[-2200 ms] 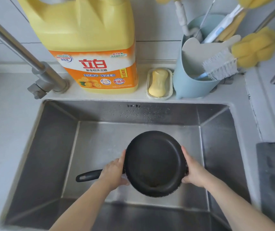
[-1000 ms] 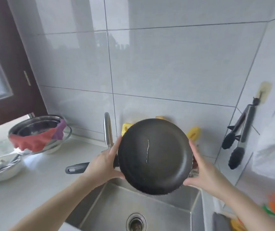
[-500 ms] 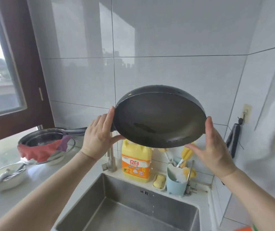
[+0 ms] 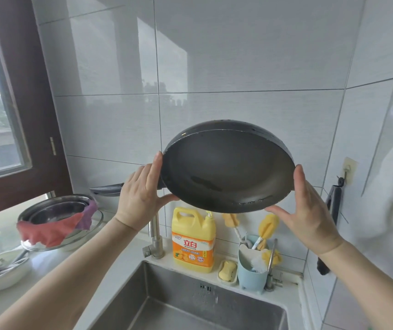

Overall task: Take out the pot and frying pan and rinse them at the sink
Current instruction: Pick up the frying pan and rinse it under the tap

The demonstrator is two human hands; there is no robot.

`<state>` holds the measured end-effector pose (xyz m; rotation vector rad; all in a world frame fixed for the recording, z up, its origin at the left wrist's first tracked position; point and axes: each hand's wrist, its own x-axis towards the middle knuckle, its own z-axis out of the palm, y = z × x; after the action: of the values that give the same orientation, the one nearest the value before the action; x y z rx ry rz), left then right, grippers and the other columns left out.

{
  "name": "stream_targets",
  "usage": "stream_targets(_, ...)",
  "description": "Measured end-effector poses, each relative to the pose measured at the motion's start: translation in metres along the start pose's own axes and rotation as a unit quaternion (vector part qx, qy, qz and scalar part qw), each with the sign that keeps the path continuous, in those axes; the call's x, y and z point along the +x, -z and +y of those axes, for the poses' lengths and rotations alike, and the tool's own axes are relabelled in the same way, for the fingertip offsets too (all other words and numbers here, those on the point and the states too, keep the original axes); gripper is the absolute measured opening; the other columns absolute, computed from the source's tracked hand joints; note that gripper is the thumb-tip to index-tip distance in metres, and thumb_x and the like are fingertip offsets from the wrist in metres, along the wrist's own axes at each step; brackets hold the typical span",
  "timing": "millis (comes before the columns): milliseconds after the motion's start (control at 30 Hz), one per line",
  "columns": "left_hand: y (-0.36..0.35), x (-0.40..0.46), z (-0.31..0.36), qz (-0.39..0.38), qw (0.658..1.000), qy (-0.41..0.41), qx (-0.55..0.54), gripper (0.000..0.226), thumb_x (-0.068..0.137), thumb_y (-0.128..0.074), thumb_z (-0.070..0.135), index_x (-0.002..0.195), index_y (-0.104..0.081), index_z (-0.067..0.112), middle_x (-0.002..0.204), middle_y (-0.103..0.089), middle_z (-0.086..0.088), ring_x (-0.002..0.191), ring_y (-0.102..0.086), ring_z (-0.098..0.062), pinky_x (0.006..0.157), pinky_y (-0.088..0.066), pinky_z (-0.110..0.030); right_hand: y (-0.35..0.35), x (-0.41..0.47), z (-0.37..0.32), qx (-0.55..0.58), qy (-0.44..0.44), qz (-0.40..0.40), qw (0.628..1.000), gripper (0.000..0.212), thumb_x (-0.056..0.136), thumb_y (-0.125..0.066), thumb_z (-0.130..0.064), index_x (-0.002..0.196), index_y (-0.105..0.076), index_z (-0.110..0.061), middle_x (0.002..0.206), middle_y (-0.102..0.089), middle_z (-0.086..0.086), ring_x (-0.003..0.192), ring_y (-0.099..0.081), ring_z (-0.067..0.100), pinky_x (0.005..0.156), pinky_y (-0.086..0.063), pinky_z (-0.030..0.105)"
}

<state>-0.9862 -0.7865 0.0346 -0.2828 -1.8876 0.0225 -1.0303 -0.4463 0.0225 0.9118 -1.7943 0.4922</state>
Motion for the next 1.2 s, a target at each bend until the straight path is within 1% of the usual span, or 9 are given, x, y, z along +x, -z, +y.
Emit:
stream_targets(233,-0.008,-0.003,0.005,-0.013,1.000,0.003,-0.008,0.107,0.058,-0.084,0.048,0.138,-0.030,0.002,0.094,-0.069,-0.020,0.077,-0.069,-0.035,0.068,-0.059,-0.043,0.001,-0.009,0.010,-0.007,-0.015,-0.034,0.999,0.122,0.066,-0.078,-0.023,0.156,0.003,-0.018,0.137,-0.048,0.026,0.127,-0.041,0.032,0.116,-0.020,0.021)
stream_targets(333,-0.008,-0.001,0.007,-0.011,1.000,0.002,-0.015,0.102,0.062,-0.077,0.049,0.139,-0.029,0.003,0.095,-0.069,-0.020,0.078,-0.069,-0.035,0.069,-0.059,-0.044,0.003,-0.010,0.012,-0.011,-0.012,-0.026,1.000,0.125,0.065,-0.079,-0.023,0.156,0.007,-0.021,0.135,-0.050,0.030,0.125,-0.044,0.033,0.111,-0.026,0.029)
stream_targets(700,-0.007,0.001,0.013,0.001,1.000,-0.009,-0.013,0.105,0.060,-0.082,0.048,0.140,-0.029,0.004,0.096,-0.069,-0.019,0.079,-0.069,-0.035,0.069,-0.059,-0.042,0.012,-0.014,0.011,-0.015,0.001,-0.009,1.000,0.127,0.063,-0.080,-0.024,0.156,0.007,-0.021,0.132,-0.053,0.031,0.122,-0.045,0.031,0.106,-0.034,0.033)
stream_targets(800,-0.006,-0.001,0.014,-0.023,0.999,-0.011,-0.028,0.118,0.055,-0.088,0.047,0.144,-0.022,0.008,0.096,-0.069,-0.018,0.079,-0.069,-0.034,0.067,-0.059,-0.042,0.013,-0.018,0.010,-0.001,-0.062,-0.053,0.997,0.137,0.061,-0.089,-0.020,0.155,0.010,-0.026,0.138,-0.051,0.023,0.125,-0.051,0.032,0.103,-0.041,0.038)
stream_targets(867,-0.004,0.000,0.016,-0.121,0.990,0.025,-0.072,0.126,0.058,-0.087,0.050,0.151,-0.006,0.022,0.106,-0.068,-0.013,0.089,-0.068,-0.033,0.071,-0.057,-0.042,0.017,-0.017,0.002,0.048,-0.172,-0.130,0.975,0.140,0.063,-0.091,-0.016,0.153,0.015,-0.035,0.134,-0.054,0.004,0.120,-0.055,0.021,0.101,-0.042,0.030)
stream_targets(900,-0.004,0.000,0.016,-0.206,0.971,0.061,-0.103,0.132,0.060,-0.088,0.049,0.152,0.005,0.032,0.111,-0.068,-0.008,0.094,-0.067,-0.030,0.077,-0.055,-0.041,0.018,-0.017,0.000,0.091,-0.228,-0.177,0.953,0.139,0.065,-0.091,-0.016,0.152,0.016,-0.040,0.126,-0.053,-0.011,0.114,-0.055,0.010,0.097,-0.040,0.024)
stream_targets(967,-0.008,-0.001,0.014,-0.399,0.890,0.140,-0.171,0.138,0.060,-0.092,0.038,0.148,0.015,0.049,0.106,-0.067,0.002,0.093,-0.065,-0.021,0.083,-0.053,-0.039,0.017,-0.022,0.004,0.166,-0.313,-0.297,0.887,0.138,0.064,-0.092,-0.019,0.151,0.012,-0.045,0.111,-0.054,-0.027,0.096,-0.058,-0.003,0.088,-0.042,0.020)
stream_targets(1100,-0.019,-0.032,0.009,-0.636,0.693,0.183,-0.287,0.118,0.064,-0.086,0.029,0.146,-0.007,0.059,0.089,-0.067,-0.008,0.078,-0.065,-0.020,0.082,-0.054,-0.036,0.010,-0.054,0.013,0.295,-0.385,-0.450,0.750,0.127,0.052,-0.096,-0.029,0.152,-0.018,-0.041,0.105,-0.072,-0.002,0.092,-0.070,0.015,0.094,-0.054,0.043)
stream_targets(1200,-0.025,-0.060,0.011,-0.694,0.633,0.175,-0.295,0.109,0.063,-0.082,0.036,0.144,-0.013,0.061,0.094,-0.073,-0.004,0.093,-0.070,-0.023,0.098,-0.050,-0.045,0.009,-0.082,0.006,0.378,-0.421,-0.453,0.689,0.105,0.068,-0.087,-0.010,0.149,-0.028,-0.040,0.108,-0.074,0.010,0.099,-0.070,0.020,0.098,-0.051,0.043)
